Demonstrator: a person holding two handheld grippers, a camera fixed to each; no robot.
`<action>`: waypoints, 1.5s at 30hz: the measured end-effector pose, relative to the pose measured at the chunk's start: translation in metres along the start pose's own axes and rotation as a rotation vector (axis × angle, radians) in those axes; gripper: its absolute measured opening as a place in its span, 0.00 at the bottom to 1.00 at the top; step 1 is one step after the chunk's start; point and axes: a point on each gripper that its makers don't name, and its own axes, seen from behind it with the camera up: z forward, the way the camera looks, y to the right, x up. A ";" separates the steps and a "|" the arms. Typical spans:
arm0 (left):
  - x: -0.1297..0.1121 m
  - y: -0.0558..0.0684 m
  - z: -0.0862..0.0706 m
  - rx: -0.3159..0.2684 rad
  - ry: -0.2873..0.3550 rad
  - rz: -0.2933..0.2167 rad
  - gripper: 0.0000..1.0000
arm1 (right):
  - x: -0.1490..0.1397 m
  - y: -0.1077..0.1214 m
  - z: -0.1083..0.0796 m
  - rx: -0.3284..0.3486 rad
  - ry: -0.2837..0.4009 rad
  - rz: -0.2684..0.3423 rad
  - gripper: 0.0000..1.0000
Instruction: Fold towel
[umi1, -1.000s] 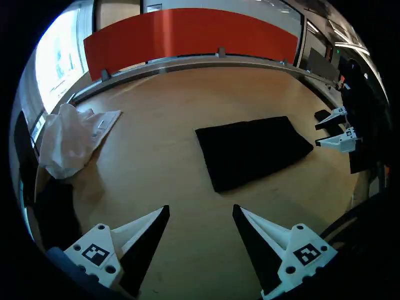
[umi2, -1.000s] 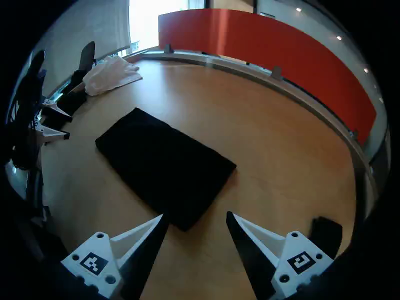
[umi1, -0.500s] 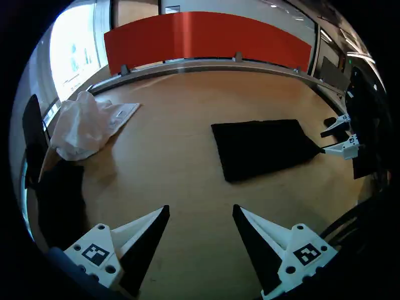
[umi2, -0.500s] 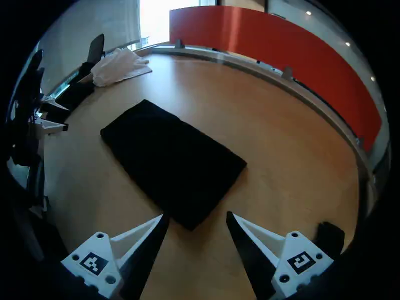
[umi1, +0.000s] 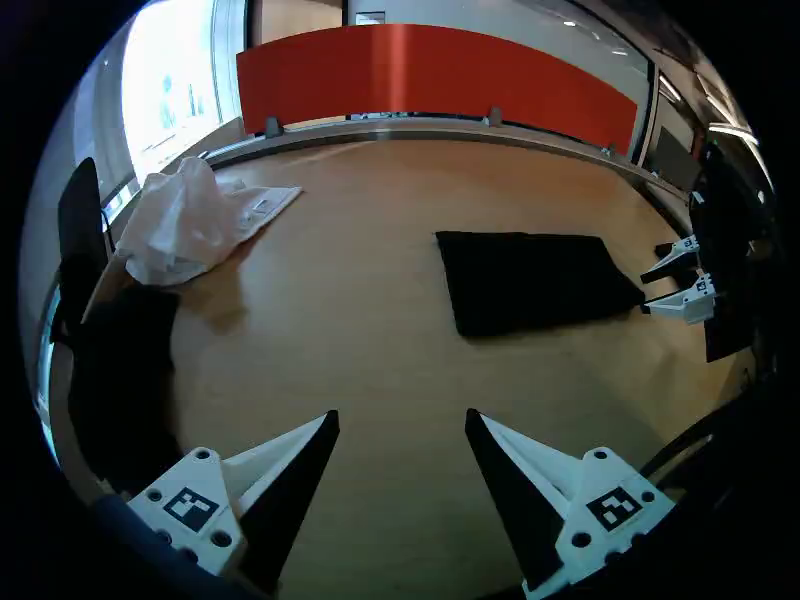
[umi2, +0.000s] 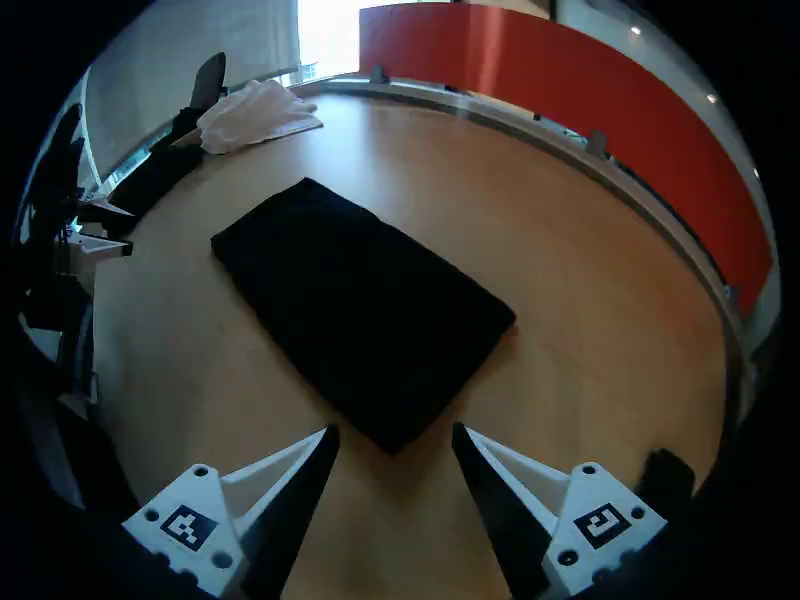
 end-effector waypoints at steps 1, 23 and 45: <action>0.000 0.000 -0.001 0.002 0.003 -0.002 0.94 | 0.000 0.000 0.000 0.002 -0.002 -0.002 0.86; -0.016 -0.005 -0.013 0.013 0.008 -0.008 0.94 | -0.008 0.003 0.003 0.042 -0.048 -0.052 0.21; -0.014 -0.008 -0.019 0.020 0.027 -0.016 0.94 | 0.030 0.022 -0.026 -0.024 0.016 -0.091 0.04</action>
